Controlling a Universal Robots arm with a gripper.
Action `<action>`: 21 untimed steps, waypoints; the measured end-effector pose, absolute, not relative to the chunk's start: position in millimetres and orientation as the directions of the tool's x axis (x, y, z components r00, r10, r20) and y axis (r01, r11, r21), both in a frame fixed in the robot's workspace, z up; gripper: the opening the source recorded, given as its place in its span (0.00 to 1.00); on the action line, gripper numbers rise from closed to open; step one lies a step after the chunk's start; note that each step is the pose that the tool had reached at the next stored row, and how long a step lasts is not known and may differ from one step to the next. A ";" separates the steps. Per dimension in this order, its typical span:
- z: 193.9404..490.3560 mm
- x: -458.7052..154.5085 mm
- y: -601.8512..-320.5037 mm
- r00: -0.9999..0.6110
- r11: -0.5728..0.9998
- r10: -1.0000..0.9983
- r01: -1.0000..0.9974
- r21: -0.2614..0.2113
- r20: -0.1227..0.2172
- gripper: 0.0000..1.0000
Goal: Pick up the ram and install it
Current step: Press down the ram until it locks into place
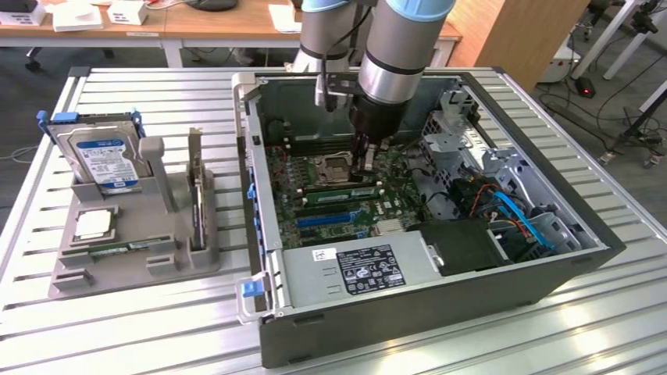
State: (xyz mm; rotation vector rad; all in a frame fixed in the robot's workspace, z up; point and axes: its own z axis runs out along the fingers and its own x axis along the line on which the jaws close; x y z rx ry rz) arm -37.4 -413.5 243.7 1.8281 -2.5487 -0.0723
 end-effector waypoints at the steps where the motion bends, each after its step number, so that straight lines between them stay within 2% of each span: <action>1: 243.7 -37.4 -413.5 -0.338 0.337 -0.941 -0.941 0.040 -0.023 0.09; 21: 242.5 -37.4 -413.5 -0.647 0.646 -0.762 -0.762 0.040 -0.023 0.09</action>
